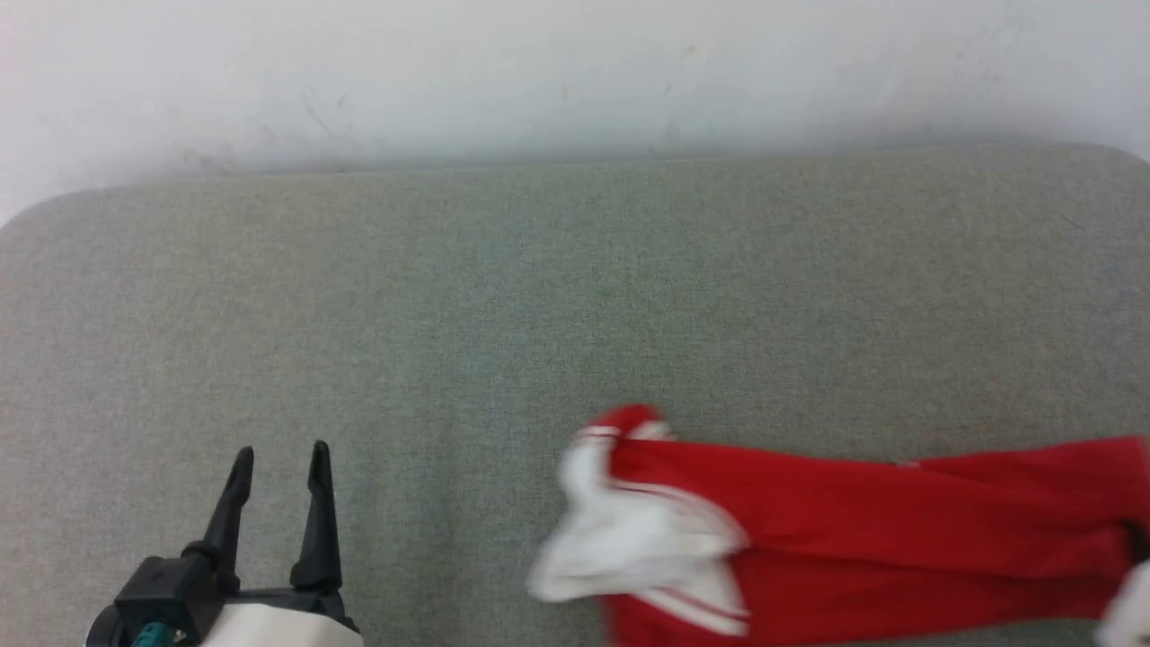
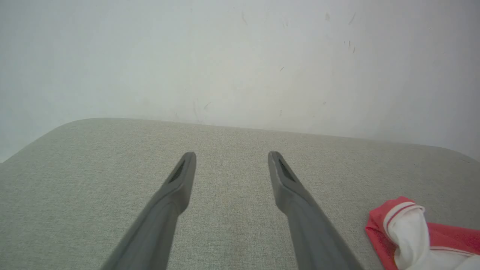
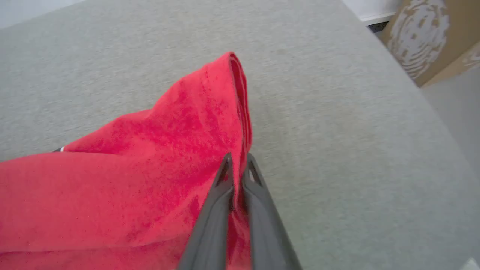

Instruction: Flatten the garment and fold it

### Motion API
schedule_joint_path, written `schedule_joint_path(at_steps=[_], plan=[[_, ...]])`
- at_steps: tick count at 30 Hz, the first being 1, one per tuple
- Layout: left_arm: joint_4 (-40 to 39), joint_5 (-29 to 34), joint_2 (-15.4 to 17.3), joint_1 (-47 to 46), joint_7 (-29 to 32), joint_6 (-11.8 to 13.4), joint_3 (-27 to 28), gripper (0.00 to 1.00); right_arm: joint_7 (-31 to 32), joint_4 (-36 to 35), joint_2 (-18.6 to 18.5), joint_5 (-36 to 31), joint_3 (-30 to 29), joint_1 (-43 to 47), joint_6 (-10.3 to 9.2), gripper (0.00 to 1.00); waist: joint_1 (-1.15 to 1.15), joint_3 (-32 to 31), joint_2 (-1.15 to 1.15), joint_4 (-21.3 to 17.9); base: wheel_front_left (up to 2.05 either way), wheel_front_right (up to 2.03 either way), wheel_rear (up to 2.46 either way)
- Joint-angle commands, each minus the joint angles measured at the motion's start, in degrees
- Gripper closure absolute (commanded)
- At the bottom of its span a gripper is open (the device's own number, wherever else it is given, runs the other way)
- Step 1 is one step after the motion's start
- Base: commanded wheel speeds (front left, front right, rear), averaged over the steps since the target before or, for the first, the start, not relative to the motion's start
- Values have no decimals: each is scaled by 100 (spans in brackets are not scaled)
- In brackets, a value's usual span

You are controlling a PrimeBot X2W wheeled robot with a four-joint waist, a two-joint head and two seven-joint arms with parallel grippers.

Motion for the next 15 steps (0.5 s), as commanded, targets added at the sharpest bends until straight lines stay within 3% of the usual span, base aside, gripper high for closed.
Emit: schedule_joint_path(at_steps=[1,4,7,11,15], plan=[[33,75,-18,14,-27,-28,-9,0,-41,-54,-113,-135,-176,-38,-6,100,0,-30,0,8,0,0,0],[78,74,-52,42,-27,-56,-28,0,-69,-122,-328,-372,-672,32,-6,100,0,-49,0,49,0,0,0],[109,56,-62,71,-27,-79,-3,0,-43,-179,-299,-279,-768,48,-6,100,0,-54,0,70,0,0,0],[135,52,-70,77,-28,-93,26,0,96,-320,-130,-50,-371,49,-6,100,0,-43,0,71,0,0,0],[155,47,-80,40,-28,-110,27,0,415,-588,-2,242,440,95,-6,100,0,-24,0,67,0,0,0]])
